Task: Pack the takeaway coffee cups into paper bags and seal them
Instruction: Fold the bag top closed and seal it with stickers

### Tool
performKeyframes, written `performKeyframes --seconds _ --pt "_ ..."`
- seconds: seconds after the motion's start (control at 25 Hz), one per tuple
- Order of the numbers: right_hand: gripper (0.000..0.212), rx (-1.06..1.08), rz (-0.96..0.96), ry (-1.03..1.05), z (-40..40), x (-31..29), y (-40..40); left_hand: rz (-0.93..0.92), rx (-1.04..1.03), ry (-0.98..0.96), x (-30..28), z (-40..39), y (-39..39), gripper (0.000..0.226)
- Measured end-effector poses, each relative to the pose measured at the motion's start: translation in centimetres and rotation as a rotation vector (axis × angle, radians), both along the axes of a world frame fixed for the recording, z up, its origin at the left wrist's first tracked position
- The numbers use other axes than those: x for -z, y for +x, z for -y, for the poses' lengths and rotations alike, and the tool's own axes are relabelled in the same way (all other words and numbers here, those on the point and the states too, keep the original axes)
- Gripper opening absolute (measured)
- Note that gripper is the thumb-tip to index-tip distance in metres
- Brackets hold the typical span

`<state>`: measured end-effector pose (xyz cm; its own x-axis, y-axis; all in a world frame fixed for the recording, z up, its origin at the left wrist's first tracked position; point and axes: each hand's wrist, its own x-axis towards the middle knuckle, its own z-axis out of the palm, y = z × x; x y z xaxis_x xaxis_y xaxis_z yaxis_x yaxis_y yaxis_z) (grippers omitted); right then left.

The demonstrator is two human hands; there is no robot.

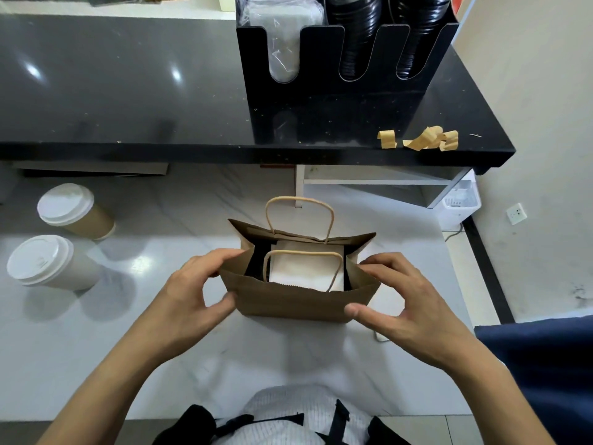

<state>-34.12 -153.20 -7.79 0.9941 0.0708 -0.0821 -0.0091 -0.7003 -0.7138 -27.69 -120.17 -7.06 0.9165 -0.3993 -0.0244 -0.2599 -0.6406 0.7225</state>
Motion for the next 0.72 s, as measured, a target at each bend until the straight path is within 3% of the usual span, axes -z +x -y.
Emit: performKeyframes --seconds 0.24,0.48,0.72 --pt "0.018 0.124 0.106 0.122 -0.8 1.4 -0.4 -0.046 -0.079 -0.112 0.4 0.0 0.4 0.015" --pt "0.028 0.237 0.118 0.228 -1.0 1.6 0.1 0.045 -0.096 -0.084 0.2 0.4 0.8 0.006" --pt "0.013 0.075 0.147 0.11 -0.1 1.2 0.7 0.061 -0.047 -0.114 0.2 0.6 1.6 0.015"
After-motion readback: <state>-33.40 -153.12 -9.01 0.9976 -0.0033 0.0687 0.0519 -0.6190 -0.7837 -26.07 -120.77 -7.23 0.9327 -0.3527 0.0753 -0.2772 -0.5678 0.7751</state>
